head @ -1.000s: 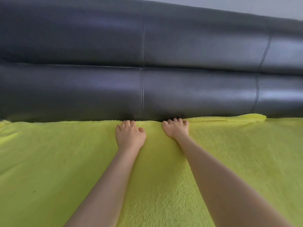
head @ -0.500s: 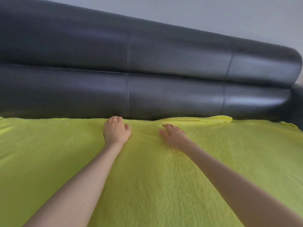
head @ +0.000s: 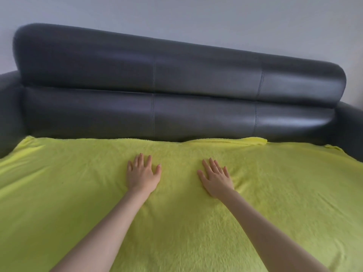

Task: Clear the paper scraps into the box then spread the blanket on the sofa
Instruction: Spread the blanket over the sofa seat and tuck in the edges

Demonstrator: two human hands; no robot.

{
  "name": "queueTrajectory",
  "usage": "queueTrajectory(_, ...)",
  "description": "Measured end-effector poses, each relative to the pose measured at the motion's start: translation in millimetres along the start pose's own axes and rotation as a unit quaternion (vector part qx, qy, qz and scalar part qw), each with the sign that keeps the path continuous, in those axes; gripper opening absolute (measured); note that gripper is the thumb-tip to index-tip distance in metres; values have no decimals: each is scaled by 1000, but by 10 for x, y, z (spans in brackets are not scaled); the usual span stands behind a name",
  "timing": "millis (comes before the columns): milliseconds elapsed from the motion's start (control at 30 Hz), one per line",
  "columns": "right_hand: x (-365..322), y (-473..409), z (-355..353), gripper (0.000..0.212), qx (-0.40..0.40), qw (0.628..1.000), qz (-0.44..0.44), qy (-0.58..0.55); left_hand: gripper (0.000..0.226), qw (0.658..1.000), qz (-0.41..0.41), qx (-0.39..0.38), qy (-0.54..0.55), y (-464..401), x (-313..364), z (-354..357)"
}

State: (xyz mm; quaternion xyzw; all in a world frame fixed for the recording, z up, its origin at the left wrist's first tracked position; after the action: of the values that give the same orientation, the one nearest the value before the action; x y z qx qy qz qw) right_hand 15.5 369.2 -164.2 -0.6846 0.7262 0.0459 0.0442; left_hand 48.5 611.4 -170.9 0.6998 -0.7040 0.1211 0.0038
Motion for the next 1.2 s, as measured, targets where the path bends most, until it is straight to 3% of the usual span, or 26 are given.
queueTrajectory(133, 19, 119, 48, 63, 41, 999, -6, -4, 65, 1000, -6, 3, 4, 192, -18, -32)
queueTrajectory(300, 53, 158, 14, 62, 38, 999, -14, -30, 63, 1000, -17, -7, -10, 347, -39, -119)
queueTrajectory(567, 405, 109, -84, 61, 48, 998, -2, -46, 76, 993, -101, 42, -36, 656, -219, -169)
queueTrajectory(733, 466, 149, 5, 61, 62, 997, -16, -38, 75, 989, -129, 79, 1, 769, -218, -146)
queueTrajectory(900, 486, 183, 14, 61, 55, 998, -20, -39, 77, 985, -154, 70, 30, 936, -278, -142)
queueTrajectory(1067, 588, 196, -129, 58, 66, 996, -34, -57, 81, 979, -203, 2, -9, 1038, -247, -256)
queueTrajectory(1200, 924, 185, -356, 55, 71, 996, -24, -43, 81, 979, -200, 19, -23, 963, 66, -455)
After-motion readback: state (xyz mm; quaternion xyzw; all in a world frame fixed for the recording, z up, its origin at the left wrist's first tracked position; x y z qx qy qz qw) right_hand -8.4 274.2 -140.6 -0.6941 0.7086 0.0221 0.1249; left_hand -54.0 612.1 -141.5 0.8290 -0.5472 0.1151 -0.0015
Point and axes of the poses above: each hand's wrist, its own y-axis away from the middle knuckle, its own z-axis out of the palm, x = y × z, the point moved 1 cm from there along -y, towards the middle knuckle, and after that the axes turned 2 degrees about x, right-handed, at the moved point
